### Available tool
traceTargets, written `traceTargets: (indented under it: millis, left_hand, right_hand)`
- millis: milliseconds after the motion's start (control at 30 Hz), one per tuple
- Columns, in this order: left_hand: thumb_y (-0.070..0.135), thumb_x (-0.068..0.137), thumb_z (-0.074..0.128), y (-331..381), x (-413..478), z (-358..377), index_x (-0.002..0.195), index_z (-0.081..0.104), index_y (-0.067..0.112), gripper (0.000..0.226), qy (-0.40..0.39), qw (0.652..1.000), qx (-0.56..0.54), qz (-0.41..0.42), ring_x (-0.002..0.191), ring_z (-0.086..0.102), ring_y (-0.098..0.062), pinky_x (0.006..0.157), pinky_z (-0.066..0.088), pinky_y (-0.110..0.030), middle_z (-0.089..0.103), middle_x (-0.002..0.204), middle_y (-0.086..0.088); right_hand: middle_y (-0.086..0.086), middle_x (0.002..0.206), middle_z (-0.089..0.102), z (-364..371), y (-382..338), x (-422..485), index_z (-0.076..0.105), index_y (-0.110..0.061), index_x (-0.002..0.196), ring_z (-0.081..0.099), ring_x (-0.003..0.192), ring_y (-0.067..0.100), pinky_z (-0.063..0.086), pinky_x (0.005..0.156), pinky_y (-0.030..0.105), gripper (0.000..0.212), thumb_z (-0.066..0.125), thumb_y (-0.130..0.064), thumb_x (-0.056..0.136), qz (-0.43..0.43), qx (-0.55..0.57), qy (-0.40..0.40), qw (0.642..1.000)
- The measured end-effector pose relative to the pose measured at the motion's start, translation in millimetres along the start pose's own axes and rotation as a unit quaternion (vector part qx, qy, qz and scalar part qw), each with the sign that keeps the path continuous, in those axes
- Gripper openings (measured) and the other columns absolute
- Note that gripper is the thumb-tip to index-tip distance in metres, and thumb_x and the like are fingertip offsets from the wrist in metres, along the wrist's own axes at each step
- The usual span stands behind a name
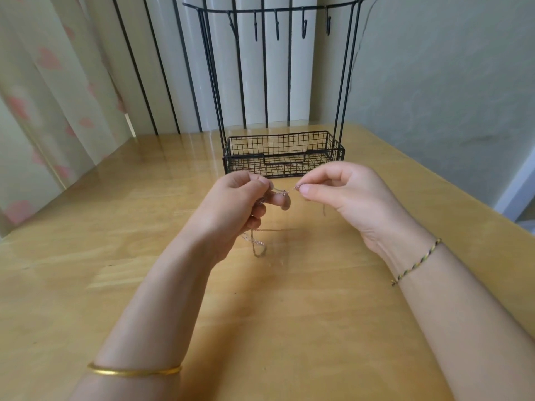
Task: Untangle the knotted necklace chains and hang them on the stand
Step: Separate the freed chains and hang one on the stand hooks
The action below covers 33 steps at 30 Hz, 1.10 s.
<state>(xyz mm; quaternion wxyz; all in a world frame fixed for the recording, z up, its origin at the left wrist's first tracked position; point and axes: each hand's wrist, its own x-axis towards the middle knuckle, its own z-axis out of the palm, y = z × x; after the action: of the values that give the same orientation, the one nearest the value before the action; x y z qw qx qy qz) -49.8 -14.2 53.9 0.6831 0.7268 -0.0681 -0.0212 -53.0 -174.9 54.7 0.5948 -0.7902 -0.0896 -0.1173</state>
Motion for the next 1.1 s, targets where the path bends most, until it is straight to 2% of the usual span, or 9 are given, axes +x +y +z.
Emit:
traceTargets:
  millis: [167, 233, 400, 500, 633, 767, 900, 1000, 1100]
  left_hand:
    - [0.015, 0.100, 0.040, -1.4, 1.2, 0.9, 0.087, 0.048, 0.014, 0.015, 0.012, 1.000, 0.000, 0.001, 0.055, 0.043, -0.011, 0.048, 0.033, -0.022, 0.071, 0.070, -0.002]
    - [0.015, 0.100, 0.039, -1.5, 1.7, 1.4, 0.087, 0.048, 0.014, 0.016, 0.017, 1.000, -0.001, 0.008, 0.056, 0.044, -0.011, 0.049, 0.033, -0.022, 0.070, 0.068, 0.000]
    - [0.017, 0.100, 0.040, -0.6, 1.1, 3.8, 0.087, 0.050, 0.015, 0.017, 0.040, 0.999, 0.006, 0.022, 0.060, 0.047, -0.011, 0.051, 0.035, -0.022, 0.068, 0.067, 0.004]
    - [0.018, 0.100, 0.040, -0.5, 0.4, 4.7, 0.085, 0.052, 0.015, 0.019, 0.062, 0.997, 0.014, 0.035, 0.061, 0.049, -0.010, 0.052, 0.037, -0.022, 0.064, 0.075, 0.001]
    - [0.019, 0.100, 0.040, -0.1, 0.6, 4.2, 0.087, 0.051, 0.016, 0.018, 0.073, 0.996, 0.011, 0.048, 0.059, 0.051, -0.007, 0.049, 0.037, -0.021, 0.060, 0.072, 0.003]
    - [0.020, 0.101, 0.040, -0.2, 0.8, 2.9, 0.087, 0.050, 0.016, 0.017, 0.066, 0.997, 0.011, 0.049, 0.054, 0.053, -0.007, 0.048, 0.038, -0.021, 0.053, 0.067, 0.004]
    - [0.020, 0.101, 0.040, 0.7, -0.3, 4.3, 0.091, 0.048, 0.014, 0.014, 0.047, 0.998, -0.011, 0.046, 0.051, 0.052, -0.009, 0.044, 0.037, -0.020, 0.054, 0.068, 0.002]
    - [0.021, 0.101, 0.040, 1.2, -1.0, 3.6, 0.090, 0.048, 0.016, 0.015, 0.042, 0.998, -0.011, 0.050, 0.052, 0.052, -0.009, 0.044, 0.037, -0.020, 0.062, 0.070, 0.001]
    - [0.022, 0.102, 0.038, 0.0, -0.1, 1.9, 0.089, 0.046, 0.017, 0.016, 0.045, 0.997, 0.005, 0.057, 0.057, 0.054, -0.009, 0.045, 0.039, -0.019, 0.069, 0.072, 0.001]
  right_hand:
    - [-0.007, 0.065, 0.061, 0.5, -1.3, -0.9, 0.070, -0.011, 0.075, 0.051, 0.053, -0.007, 0.039, 0.053, 0.003, 0.005, 0.070, -0.007, 0.078, 0.013, 0.008, 0.007, 1.000]
    - [-0.009, 0.065, 0.062, 1.3, -0.2, -1.0, 0.070, -0.013, 0.074, 0.052, 0.054, -0.010, 0.038, 0.053, 0.002, 0.005, 0.072, -0.011, 0.078, 0.019, 0.000, 0.006, 1.000]
    - [-0.014, 0.061, 0.060, 3.0, 0.5, -0.9, 0.070, -0.016, 0.070, 0.051, 0.053, -0.011, 0.036, 0.050, 0.001, 0.008, 0.073, -0.014, 0.077, 0.024, -0.013, 0.004, 1.000]
    - [-0.015, 0.060, 0.062, 2.8, 1.1, -0.5, 0.071, -0.017, 0.069, 0.053, 0.056, -0.012, 0.037, 0.052, 0.001, 0.009, 0.073, -0.014, 0.077, 0.027, -0.010, 0.002, 1.000]
    - [-0.015, 0.050, 0.054, 3.5, 1.9, 0.0, 0.069, -0.016, 0.071, 0.047, 0.046, -0.007, 0.035, 0.048, 0.005, 0.009, 0.069, -0.015, 0.080, 0.041, -0.006, 0.002, 0.999]
    - [-0.005, 0.061, 0.059, 2.9, 1.6, 0.0, 0.067, -0.017, 0.076, 0.048, 0.056, 0.001, 0.038, 0.059, 0.017, 0.011, 0.062, -0.018, 0.085, 0.043, -0.005, 0.017, 0.999]
    - [-0.004, 0.067, 0.065, 4.5, 0.6, -0.7, 0.067, -0.017, 0.079, 0.053, 0.065, 0.004, 0.037, 0.063, 0.019, 0.010, 0.061, -0.018, 0.087, 0.038, 0.014, 0.016, 0.999]
    - [-0.004, 0.063, 0.063, 5.8, 1.4, -0.4, 0.067, -0.015, 0.080, 0.052, 0.066, 0.011, 0.039, 0.062, 0.021, 0.009, 0.061, -0.018, 0.087, 0.040, 0.031, 0.013, 0.999]
    - [-0.005, 0.055, 0.056, 6.6, 3.7, 2.2, 0.065, -0.015, 0.078, 0.056, 0.069, 0.013, 0.044, 0.071, 0.028, 0.011, 0.060, -0.017, 0.087, 0.053, 0.067, 0.026, 0.996]
